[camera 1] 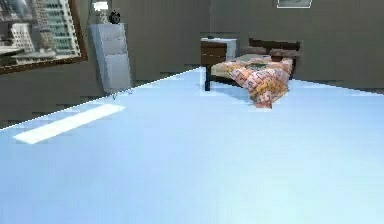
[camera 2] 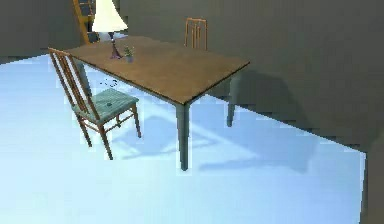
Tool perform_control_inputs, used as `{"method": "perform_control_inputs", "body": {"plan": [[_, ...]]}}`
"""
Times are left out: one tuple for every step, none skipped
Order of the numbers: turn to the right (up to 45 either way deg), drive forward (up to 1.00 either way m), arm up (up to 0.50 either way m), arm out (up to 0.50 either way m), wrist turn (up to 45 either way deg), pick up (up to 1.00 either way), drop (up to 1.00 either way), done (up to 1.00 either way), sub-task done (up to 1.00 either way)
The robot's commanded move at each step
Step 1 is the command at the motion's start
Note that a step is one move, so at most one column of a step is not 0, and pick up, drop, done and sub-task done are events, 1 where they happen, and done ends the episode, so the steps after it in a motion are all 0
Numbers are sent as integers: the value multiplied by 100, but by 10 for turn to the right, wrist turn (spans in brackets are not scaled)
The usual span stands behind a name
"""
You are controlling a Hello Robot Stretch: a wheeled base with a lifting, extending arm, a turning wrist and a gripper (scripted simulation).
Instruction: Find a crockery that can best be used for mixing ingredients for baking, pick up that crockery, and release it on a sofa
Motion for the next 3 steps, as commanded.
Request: {"method": "perform_control_inputs", "body": {"plan": [[0,100,0,0,0,0,0,0,0],[0,100,0,0,0,0,0,0,0],[0,100,0,0,0,0,0,0,0]]}}
